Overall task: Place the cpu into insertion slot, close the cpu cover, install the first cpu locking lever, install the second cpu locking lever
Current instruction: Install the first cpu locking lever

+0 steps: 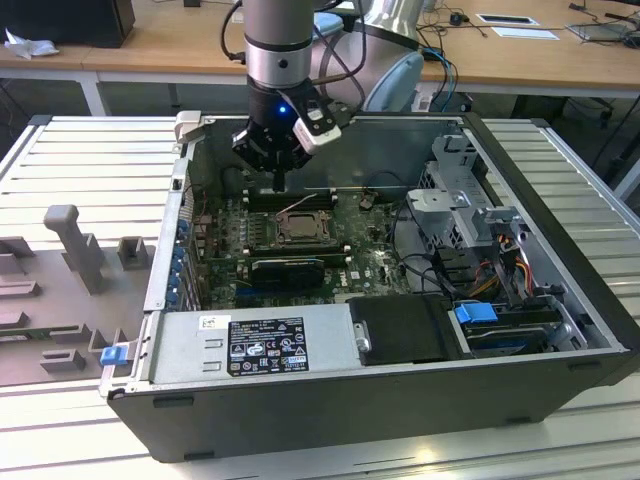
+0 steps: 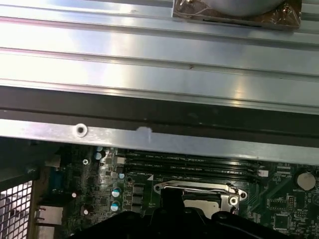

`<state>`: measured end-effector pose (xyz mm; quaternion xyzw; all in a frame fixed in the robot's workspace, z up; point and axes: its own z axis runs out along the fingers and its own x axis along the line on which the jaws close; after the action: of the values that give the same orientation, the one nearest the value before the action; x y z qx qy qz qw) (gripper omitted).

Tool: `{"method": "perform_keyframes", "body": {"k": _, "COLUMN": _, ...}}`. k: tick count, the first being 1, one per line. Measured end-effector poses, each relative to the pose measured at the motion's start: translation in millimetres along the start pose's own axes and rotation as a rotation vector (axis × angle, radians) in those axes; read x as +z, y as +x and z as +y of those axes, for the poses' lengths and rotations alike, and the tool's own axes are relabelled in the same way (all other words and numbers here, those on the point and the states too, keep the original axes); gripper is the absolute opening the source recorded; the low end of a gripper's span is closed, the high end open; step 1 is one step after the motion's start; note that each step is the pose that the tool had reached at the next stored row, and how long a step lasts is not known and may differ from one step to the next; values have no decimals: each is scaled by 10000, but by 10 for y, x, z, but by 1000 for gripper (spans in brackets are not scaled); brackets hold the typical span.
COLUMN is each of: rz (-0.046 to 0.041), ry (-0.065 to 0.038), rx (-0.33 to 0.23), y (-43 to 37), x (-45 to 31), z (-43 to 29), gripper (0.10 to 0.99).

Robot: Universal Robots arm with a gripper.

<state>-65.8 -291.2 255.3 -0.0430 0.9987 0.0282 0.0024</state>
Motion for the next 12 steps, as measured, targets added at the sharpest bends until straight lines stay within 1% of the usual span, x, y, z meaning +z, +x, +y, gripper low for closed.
{"method": "perform_keyframes", "body": {"k": 5, "rz": 4, "ry": -1, "rx": 0, "y": -104, "x": 4, "z": -9, "gripper": 106}}
{"method": "perform_keyframes", "body": {"k": 12, "rz": 8, "ry": 0, "rx": 0, "y": -205, "x": 16, "z": -19, "gripper": 106}}
